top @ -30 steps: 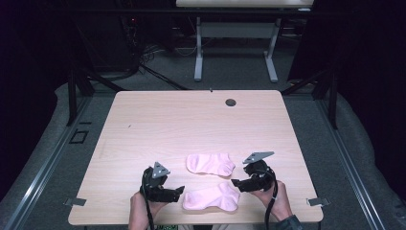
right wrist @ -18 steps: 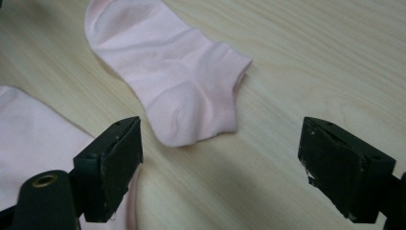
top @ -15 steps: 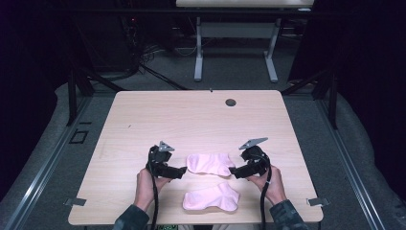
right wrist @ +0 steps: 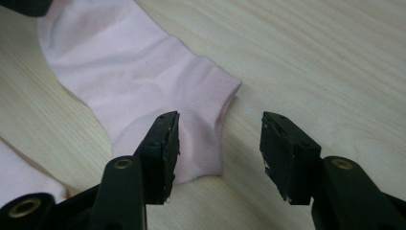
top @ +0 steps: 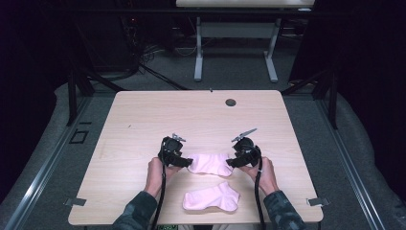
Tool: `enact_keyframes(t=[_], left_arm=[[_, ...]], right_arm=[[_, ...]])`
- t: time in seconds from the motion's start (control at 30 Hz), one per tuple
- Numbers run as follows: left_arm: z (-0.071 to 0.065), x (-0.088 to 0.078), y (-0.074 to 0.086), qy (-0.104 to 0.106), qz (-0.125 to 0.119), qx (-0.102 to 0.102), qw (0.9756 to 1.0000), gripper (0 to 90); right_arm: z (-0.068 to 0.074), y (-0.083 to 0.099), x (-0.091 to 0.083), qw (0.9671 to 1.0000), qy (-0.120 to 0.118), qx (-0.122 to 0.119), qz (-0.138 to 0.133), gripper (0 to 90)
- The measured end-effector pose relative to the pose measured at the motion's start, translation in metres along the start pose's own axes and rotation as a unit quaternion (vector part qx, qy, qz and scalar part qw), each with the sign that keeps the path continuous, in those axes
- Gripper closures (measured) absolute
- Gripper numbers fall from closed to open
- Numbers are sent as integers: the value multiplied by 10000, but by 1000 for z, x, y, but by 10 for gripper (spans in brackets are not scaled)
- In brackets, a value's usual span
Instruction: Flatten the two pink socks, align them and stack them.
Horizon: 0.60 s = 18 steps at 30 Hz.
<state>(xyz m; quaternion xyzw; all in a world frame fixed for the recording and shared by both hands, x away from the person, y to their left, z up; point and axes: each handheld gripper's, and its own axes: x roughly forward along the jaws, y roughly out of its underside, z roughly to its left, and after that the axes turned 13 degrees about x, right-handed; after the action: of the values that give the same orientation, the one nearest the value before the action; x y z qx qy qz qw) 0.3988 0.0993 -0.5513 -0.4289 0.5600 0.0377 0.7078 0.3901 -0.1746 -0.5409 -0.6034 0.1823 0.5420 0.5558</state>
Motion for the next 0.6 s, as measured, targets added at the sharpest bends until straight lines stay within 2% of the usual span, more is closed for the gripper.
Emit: enact_keyframes(t=[0.03,0.07,0.13,0.23,0.3,0.33,0.37,0.4,0.47,0.5,0.53,0.57,0.6], left_arm=[[0,1,-2,6,74,9,10000,456],[-1,4,-3,-46,216,85,9997,501],[-1,8,-3,-2,365,89,9993,543],[-2,9,-4,-28,405,128,9991,603],[-3,9,-4,-32,413,153,9990,641],[-5,9,-5,-92,490,270,9984,660],[-5,9,-5,-92,490,270,9984,683],[-6,10,-6,-106,500,314,9982,683],[-8,11,-7,-90,521,410,9978,755],[-8,11,-7,-90,521,410,9978,782],[-9,11,-7,-97,517,439,9977,802],[-12,11,-8,-58,548,541,9970,835],[-12,11,-8,-58,548,541,9970,858]], right_arm=[[1,-1,3,10000,27,17,58,502],[1,-2,9,9998,35,32,173,537],[1,-3,12,9994,135,-14,314,581],[4,-3,16,9993,210,-58,317,663],[5,-4,16,9989,224,-101,389,681],[7,-3,17,9988,225,-149,413,722],[7,-3,17,9988,225,-149,413,722],[9,-2,20,9994,210,-102,267,737],[8,-2,18,9989,173,-206,391,785],[10,1,21,9998,93,-36,164,808],[8,0,18,9994,95,-145,315,833],[9,1,19,9995,69,-126,293,839],[9,1,19,9995,69,-126,293,839]])
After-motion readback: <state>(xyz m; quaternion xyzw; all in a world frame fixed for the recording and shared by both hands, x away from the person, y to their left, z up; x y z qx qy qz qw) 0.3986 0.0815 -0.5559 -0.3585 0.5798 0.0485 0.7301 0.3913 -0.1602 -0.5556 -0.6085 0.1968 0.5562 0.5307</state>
